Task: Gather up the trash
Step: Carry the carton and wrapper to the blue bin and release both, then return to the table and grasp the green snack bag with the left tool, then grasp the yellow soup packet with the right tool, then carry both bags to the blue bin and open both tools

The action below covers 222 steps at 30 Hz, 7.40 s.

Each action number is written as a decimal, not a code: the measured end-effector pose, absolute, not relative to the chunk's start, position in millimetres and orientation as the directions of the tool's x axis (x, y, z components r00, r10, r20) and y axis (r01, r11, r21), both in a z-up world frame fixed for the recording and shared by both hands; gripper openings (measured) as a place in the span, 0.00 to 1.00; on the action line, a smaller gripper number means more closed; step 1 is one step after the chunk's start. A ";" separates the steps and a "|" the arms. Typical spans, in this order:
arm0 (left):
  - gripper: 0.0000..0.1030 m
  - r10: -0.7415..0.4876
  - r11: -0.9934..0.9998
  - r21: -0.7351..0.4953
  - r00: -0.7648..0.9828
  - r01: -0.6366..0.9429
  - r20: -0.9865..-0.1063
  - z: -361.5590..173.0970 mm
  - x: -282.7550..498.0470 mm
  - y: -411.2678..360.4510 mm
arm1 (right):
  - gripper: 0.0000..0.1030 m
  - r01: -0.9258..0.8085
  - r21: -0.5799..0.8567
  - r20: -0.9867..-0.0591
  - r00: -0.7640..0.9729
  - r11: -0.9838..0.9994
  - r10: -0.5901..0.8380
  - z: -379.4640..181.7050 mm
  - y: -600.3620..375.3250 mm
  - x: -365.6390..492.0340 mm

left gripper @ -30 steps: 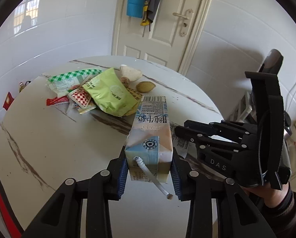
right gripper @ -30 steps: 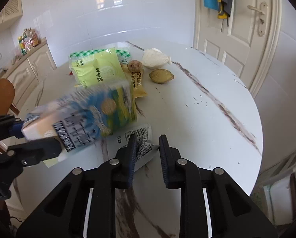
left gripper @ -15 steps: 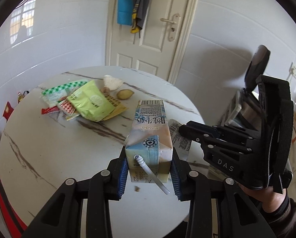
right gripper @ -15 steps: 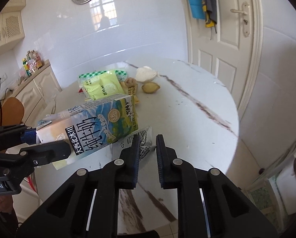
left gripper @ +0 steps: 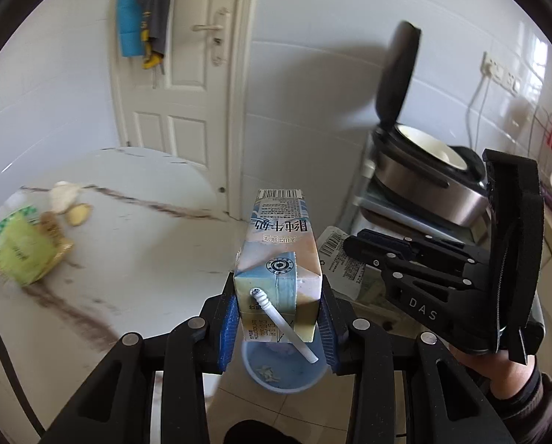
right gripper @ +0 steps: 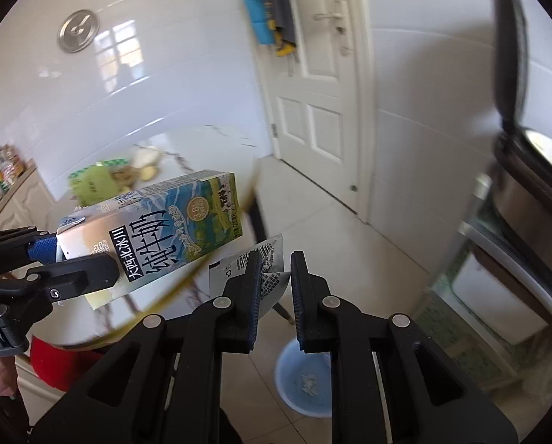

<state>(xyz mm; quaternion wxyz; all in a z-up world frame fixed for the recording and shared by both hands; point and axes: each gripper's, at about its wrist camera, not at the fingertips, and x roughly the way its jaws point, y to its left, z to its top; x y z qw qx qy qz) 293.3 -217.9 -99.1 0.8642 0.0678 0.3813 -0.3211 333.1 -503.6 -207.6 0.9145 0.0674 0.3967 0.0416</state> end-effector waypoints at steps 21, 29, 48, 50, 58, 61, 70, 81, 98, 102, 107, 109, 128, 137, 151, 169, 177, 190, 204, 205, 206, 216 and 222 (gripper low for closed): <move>0.34 -0.379 0.748 -0.088 0.315 0.657 -0.870 -203.3 366.6 -345.8 | 0.49 0.195 0.224 -0.821 0.566 0.955 0.077 -304.4 -608.3 318.4; 0.50 -0.377 0.734 -0.071 0.319 0.675 -0.870 -211.1 368.8 -364.5 | 0.49 0.209 0.226 -0.828 0.555 0.952 0.075 -307.5 -613.6 310.7; 0.77 -0.439 0.811 -0.012 0.596 0.584 -0.672 -92.8 285.2 -233.8 | 0.73 0.066 0.156 -0.687 0.724 0.986 0.060 -190.3 -526.2 283.6; 0.82 -0.430 0.828 -0.012 0.622 0.561 -0.654 -84.8 276.6 -210.1 | 0.76 0.044 0.140 -0.667 0.742 0.989 0.062 -177.3 -507.4 283.3; 0.96 -0.342 0.912 -0.016 0.738 0.410 -0.583 -68.8 251.8 -114.2 | 0.86 -0.055 0.091 -0.622 0.776 0.994 0.100 -144.0 -433.2 296.9; 0.96 -0.282 0.943 -0.019 0.763 0.333 -0.582 -74.1 265.9 -87.5 | 0.89 -0.098 0.079 -0.618 0.776 0.992 0.126 -140.4 -405.6 309.8; 0.96 -0.148 0.986 -0.039 0.763 0.159 -0.630 -100.9 325.9 -47.2 | 0.89 -0.196 0.059 -0.665 0.723 0.979 0.185 -164.7 -341.3 372.0; 0.95 -0.089 0.995 -0.038 0.705 0.087 -0.704 -129.1 424.8 -52.4 | 0.89 -0.236 0.066 -0.726 0.656 0.969 0.209 -211.8 -327.9 438.3; 0.08 -0.282 0.959 -0.198 0.650 0.201 -0.706 -126.8 426.1 4.6 | 0.89 -0.280 0.053 -0.749 0.624 0.959 0.224 -228.2 -310.4 454.9; 0.08 -0.289 0.957 -0.201 0.644 0.209 -0.708 -126.2 409.4 38.2 | 0.89 -0.308 0.044 -0.762 0.606 0.950 0.231 -231.2 -286.9 457.7; 0.08 -0.291 0.956 -0.204 0.631 0.209 -0.719 -124.6 388.0 76.3 | 0.89 -0.378 0.009 -0.787 0.568 0.926 0.240 -241.1 -244.4 464.0; 0.08 -0.294 0.955 -0.204 0.620 0.214 -0.728 -123.0 383.3 89.0 | 0.89 -0.403 0.002 -0.795 0.554 0.915 0.246 -244.1 -229.4 468.3; 0.08 -0.336 0.941 -0.235 0.592 0.243 -0.733 -117.4 364.3 95.6 | 0.09 -0.436 0.005 -0.843 0.482 0.900 0.239 -262.1 -224.1 507.4; 0.08 -0.354 0.934 -0.236 0.592 0.269 -0.725 -112.5 348.6 64.4 | 0.06 -0.463 0.179 -0.805 0.438 0.868 0.400 -245.7 -257.8 462.6; 0.08 -0.425 0.898 -0.280 0.504 0.341 -0.752 -122.9 337.6 0.4 | 0.04 -0.494 0.253 -0.806 0.368 0.832 0.464 -243.8 -295.5 370.6; 0.09 -0.401 0.906 -0.253 0.496 0.340 -0.770 -130.0 347.4 -18.6 | 0.59 -0.188 0.551 -0.655 0.506 0.813 0.561 -261.3 -358.8 408.7; 0.09 -0.388 0.913 -0.246 0.508 0.325 -0.769 -130.4 353.4 -13.9 | 0.80 -0.301 0.166 -0.767 0.560 0.939 0.315 -240.1 -315.3 430.6; 0.08 -0.396 0.910 -0.251 0.520 0.329 -0.757 -121.0 352.5 -12.1 | 0.34 -0.449 0.005 -0.828 0.500 0.894 0.256 -258.4 -280.4 443.9; 0.08 -0.470 0.850 -0.203 0.524 0.487 -0.710 -83.7 322.6 -110.1 | 0.28 -0.305 0.201 -0.703 0.617 0.931 0.354 -213.0 -394.8 386.0; 0.08 -0.480 0.840 -0.204 0.513 0.503 -0.712 -85.5 323.2 -121.2 | 0.28 -0.291 0.204 -0.702 0.622 0.935 0.347 -211.5 -406.8 380.4; 0.08 -0.489 0.828 -0.205 0.494 0.521 -0.719 -88.2 322.6 -136.9 | 0.28 -0.272 0.211 -0.699 0.629 0.939 0.339 -211.4 -419.9 375.0; 0.08 -0.480 0.753 -0.161 0.364 0.638 -0.798 -134.3 329.1 -258.0 | 0.26 -0.087 0.272 -0.735 0.624 0.958 0.265 -246.4 -525.1 344.2; 0.08 -0.436 0.756 -0.151 0.317 0.637 -0.842 -164.7 351.8 -293.7 | 0.33 -0.021 0.309 -0.779 0.568 0.951 0.265 -292.1 -551.3 347.0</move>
